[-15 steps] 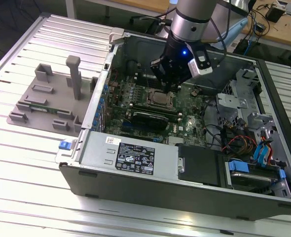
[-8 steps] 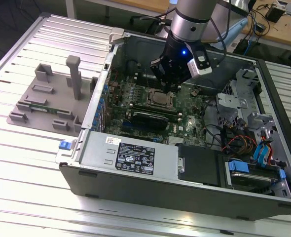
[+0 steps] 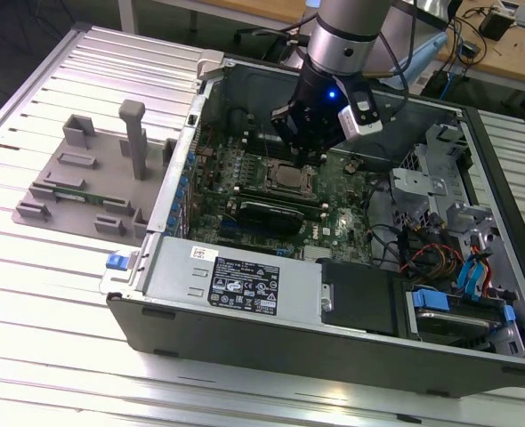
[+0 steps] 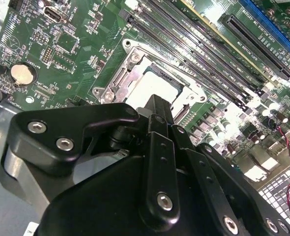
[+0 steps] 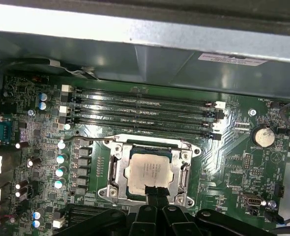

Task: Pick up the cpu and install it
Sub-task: 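Install the first cpu locking lever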

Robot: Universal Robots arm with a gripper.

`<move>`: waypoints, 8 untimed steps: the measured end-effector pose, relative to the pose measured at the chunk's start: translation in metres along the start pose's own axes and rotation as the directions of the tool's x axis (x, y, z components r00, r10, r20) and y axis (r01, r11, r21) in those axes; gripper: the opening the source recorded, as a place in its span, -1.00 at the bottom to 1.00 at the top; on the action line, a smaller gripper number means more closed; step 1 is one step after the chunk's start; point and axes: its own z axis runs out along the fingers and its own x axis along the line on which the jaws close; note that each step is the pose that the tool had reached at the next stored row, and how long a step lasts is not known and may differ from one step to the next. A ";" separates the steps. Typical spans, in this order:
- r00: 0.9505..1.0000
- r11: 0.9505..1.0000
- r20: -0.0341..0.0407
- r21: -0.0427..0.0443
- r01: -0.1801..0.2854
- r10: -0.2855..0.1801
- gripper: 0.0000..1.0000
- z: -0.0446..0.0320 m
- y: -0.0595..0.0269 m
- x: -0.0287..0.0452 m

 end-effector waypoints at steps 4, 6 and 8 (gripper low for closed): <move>1.000 1.000 0.000 0.000 0.000 0.000 -0.79 0.0000 0.0013 0.0057; 1.000 1.000 0.000 0.000 0.000 0.000 -0.79 0.0000 0.0031 0.0132; 1.000 1.000 0.000 0.000 0.000 0.000 -0.79 -0.0001 0.0048 0.0221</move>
